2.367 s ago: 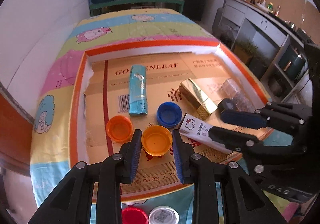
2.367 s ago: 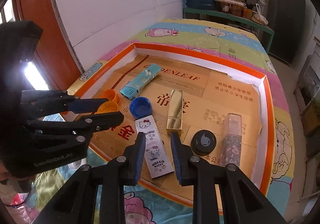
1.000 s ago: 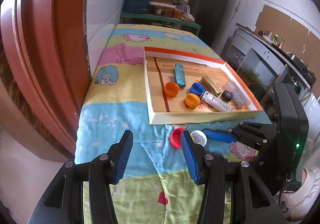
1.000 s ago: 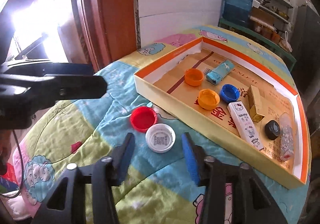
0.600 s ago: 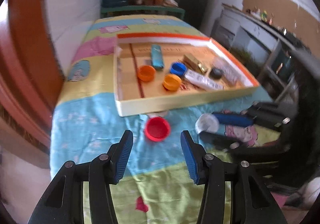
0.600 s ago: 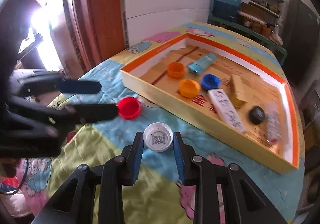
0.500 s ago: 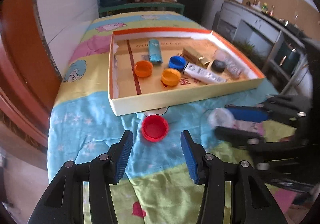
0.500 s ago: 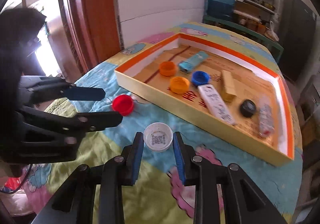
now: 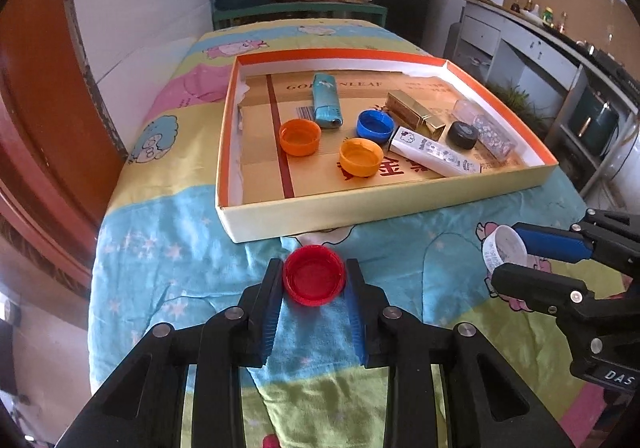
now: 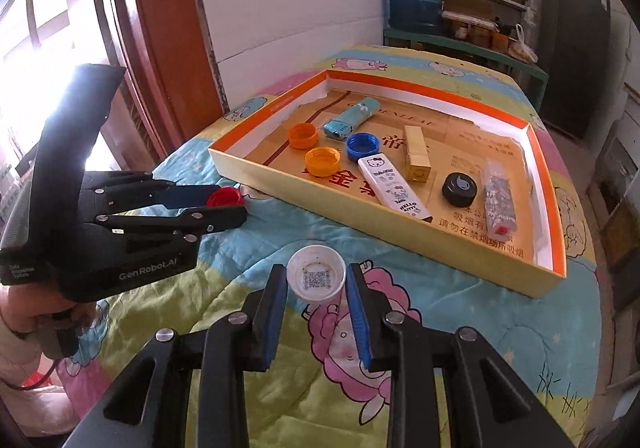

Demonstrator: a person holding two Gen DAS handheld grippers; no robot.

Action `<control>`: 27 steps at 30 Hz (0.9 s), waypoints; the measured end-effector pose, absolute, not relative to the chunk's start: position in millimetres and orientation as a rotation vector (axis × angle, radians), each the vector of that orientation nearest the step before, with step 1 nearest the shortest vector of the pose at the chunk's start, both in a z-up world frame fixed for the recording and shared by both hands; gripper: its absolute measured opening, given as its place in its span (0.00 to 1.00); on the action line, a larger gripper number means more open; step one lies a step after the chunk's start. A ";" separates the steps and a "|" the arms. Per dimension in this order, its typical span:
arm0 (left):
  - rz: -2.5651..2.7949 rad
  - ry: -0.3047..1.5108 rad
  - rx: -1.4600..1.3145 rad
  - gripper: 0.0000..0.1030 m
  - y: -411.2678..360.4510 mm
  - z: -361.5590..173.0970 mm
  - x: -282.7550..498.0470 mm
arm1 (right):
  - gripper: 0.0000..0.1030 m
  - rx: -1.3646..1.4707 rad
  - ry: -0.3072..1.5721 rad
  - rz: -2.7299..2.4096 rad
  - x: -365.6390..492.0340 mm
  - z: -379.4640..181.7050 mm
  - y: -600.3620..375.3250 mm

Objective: Organize rigid objects
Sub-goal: 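Carry the red cap and white cap over the box with both tools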

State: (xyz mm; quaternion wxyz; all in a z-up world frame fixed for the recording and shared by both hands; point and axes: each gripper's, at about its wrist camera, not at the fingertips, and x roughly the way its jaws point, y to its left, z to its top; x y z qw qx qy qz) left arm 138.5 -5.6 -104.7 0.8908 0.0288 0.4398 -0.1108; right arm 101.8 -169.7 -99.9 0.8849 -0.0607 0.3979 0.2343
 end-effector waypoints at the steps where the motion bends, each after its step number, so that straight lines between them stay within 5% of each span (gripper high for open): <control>1: -0.232 0.914 0.048 0.29 -3.9 -103.9 138.2 | 0.29 -0.120 0.827 0.488 102.1 -99.8 -170.7; 18: -0.308 0.734 0.018 0.29 -28.9 -6.2 173.4 | 0.29 -0.072 0.689 0.421 143.4 -36.1 -205.8; 27: -0.208 0.803 0.045 0.29 -29.8 -18.5 266.6 | 0.30 -0.069 0.715 0.376 219.1 -26.9 -221.4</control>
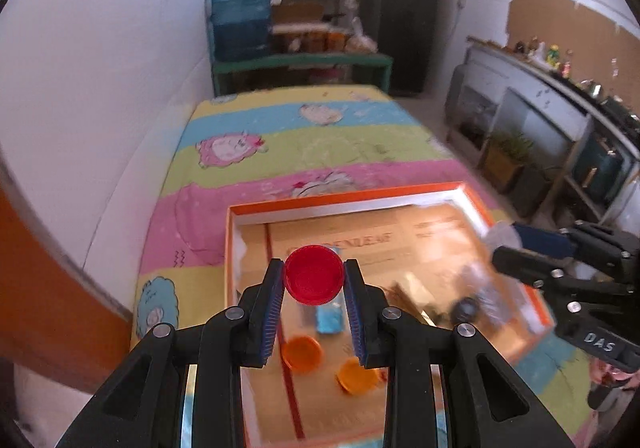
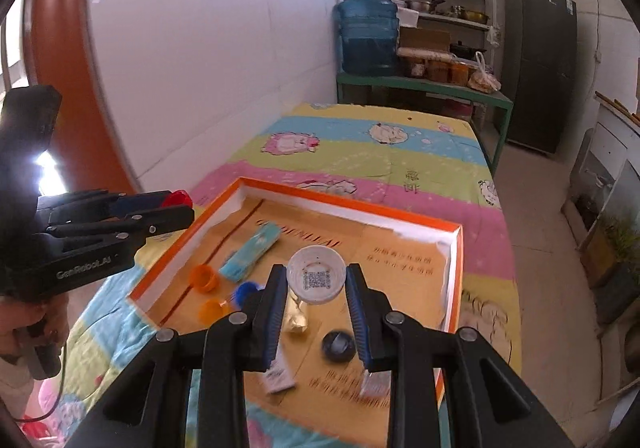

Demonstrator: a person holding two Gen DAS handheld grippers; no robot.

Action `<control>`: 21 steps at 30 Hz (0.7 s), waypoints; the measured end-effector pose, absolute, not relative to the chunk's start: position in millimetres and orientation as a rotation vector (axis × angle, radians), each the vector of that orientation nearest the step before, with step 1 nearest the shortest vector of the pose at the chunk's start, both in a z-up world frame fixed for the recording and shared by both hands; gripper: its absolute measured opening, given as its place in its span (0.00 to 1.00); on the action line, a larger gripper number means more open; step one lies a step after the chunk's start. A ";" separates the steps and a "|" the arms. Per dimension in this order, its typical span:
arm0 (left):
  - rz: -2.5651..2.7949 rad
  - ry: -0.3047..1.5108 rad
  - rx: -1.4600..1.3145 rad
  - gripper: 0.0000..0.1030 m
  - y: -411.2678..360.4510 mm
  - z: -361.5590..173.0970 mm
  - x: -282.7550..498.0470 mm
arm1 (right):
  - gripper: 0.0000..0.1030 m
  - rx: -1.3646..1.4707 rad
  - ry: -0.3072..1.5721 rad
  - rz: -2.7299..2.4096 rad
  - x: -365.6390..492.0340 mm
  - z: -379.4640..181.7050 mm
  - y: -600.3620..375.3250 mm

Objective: Organize rigid objects
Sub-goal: 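Carry the red cap and white cap over the box with both tools, then open both tools to drop the red and white caps into the box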

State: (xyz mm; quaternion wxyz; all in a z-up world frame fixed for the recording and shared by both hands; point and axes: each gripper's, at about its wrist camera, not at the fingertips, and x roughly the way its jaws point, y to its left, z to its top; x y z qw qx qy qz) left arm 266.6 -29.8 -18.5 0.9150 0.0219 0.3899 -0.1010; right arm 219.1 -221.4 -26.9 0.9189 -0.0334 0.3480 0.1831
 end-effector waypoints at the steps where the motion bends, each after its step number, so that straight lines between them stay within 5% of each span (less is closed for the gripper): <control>1: -0.201 0.821 0.039 0.29 -28.4 -24.1 276.5 | 0.30 -0.074 0.728 0.364 229.4 -29.9 -221.1; 21: -0.165 0.989 -0.046 0.30 -17.2 -93.6 339.6 | 0.30 -0.066 0.944 0.288 306.3 -93.5 -212.5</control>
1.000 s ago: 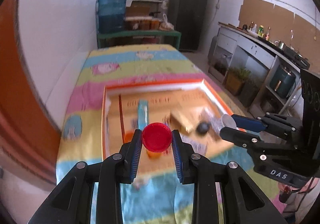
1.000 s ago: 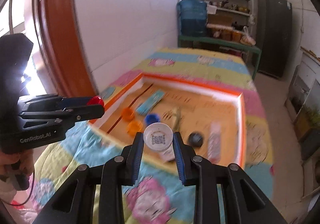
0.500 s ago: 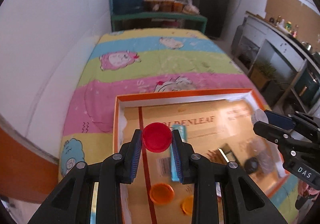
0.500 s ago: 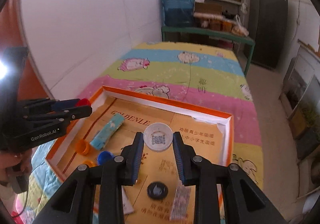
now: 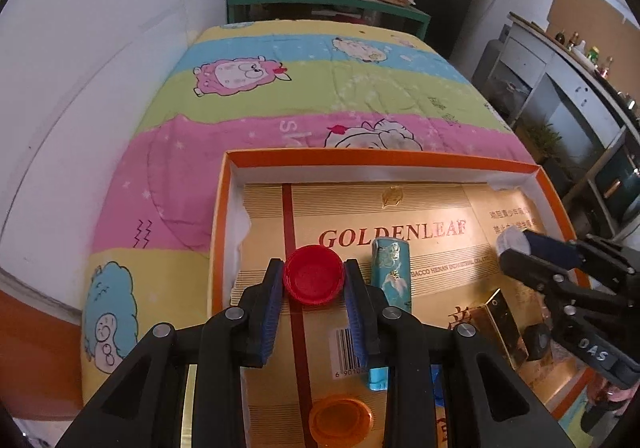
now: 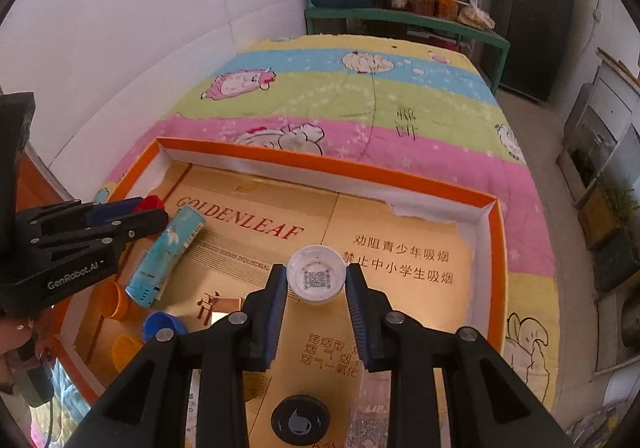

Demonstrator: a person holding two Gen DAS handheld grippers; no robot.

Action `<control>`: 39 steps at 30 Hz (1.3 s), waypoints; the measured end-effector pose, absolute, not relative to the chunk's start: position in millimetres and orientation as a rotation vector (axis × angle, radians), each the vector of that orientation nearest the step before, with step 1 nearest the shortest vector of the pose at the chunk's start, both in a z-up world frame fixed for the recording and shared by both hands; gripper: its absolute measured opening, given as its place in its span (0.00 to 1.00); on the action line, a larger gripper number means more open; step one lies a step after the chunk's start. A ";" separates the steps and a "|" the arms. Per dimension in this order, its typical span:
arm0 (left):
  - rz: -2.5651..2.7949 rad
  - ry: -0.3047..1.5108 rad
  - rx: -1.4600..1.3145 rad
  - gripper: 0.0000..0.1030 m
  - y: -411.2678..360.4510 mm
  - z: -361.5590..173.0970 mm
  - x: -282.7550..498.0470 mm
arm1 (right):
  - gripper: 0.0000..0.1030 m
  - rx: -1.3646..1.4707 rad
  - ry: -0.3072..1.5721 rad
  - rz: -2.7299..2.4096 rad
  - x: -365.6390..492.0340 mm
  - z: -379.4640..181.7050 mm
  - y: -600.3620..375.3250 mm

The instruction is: Organize rigid objects

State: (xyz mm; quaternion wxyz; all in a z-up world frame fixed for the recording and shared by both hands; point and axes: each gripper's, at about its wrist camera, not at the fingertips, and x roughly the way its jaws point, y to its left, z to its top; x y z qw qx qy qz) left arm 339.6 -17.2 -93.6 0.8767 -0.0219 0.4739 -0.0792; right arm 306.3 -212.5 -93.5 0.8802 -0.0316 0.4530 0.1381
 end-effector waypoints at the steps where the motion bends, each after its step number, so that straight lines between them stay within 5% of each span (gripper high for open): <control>1: -0.166 0.994 -0.047 0.30 -17.0 -94.1 340.1 | 0.30 -0.067 0.950 0.287 306.8 -94.9 -212.5; 11: -0.201 0.980 -0.095 0.47 -13.0 -91.9 336.0 | 0.31 -0.099 0.987 0.267 305.6 -100.7 -210.6; 18: -0.228 0.897 -0.141 0.69 -4.7 -69.1 312.9 | 0.49 -0.054 0.921 0.230 291.0 -83.3 -217.0; 26: -0.261 0.802 -0.153 0.69 1.0 -39.6 257.0 | 0.51 0.044 0.836 0.186 242.5 -58.5 -229.8; 31: -0.263 0.705 -0.140 0.73 1.7 -21.0 204.2 | 0.69 0.100 0.777 0.137 196.3 -43.6 -235.3; 39: -0.244 0.642 -0.112 0.73 -5.7 -6.3 111.1 | 0.70 0.096 0.654 0.033 108.6 -22.2 -226.6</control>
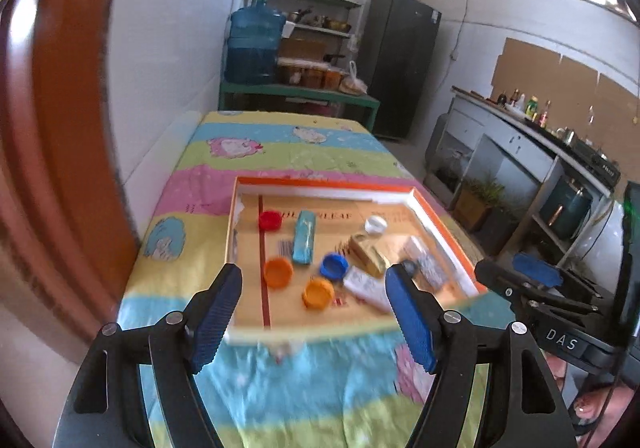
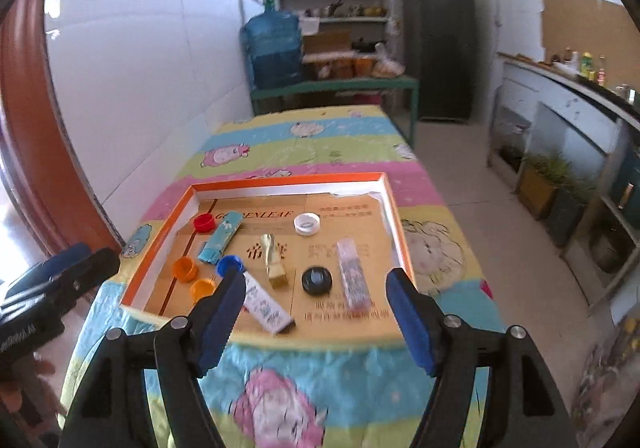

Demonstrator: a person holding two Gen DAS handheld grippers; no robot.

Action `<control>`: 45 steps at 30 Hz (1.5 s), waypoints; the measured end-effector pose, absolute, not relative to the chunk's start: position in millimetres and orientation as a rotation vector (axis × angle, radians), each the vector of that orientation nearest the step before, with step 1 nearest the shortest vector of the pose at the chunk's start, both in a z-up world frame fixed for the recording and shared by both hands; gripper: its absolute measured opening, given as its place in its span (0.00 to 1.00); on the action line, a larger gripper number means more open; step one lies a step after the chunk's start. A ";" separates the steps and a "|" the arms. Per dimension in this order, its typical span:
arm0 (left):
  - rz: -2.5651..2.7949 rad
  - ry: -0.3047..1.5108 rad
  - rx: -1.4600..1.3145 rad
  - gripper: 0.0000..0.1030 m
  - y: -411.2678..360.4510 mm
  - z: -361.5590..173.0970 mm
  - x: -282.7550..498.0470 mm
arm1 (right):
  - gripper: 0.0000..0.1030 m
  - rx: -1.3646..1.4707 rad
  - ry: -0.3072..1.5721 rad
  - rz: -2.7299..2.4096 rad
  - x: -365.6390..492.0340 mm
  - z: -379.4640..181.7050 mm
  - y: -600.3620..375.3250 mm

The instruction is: Organize rigid objects

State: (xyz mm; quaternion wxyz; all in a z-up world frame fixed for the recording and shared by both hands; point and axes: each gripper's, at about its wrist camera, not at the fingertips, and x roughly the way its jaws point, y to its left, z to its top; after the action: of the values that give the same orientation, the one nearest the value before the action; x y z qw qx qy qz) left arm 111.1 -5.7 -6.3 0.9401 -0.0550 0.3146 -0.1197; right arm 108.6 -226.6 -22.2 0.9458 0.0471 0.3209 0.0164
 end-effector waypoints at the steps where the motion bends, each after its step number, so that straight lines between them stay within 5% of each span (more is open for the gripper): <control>1: -0.235 0.639 -0.107 0.73 -7.2 -5.1 101.1 | 0.70 0.101 0.646 0.025 99.1 -21.0 -225.6; 17: -0.050 0.529 -0.066 0.74 -6.3 27.6 -37.5 | 0.70 0.110 0.549 -0.052 -21.3 3.3 -207.2; 45: -0.031 0.582 -0.029 0.74 -15.7 18.1 -45.3 | 0.70 0.056 0.571 -0.050 -43.6 4.7 -191.4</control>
State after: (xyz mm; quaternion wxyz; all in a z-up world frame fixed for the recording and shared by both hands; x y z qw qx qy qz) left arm -45.3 -15.7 18.1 0.9577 -0.0142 0.2870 -0.0152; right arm -43.6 -191.4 4.7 0.9589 0.0274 0.2814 -0.0245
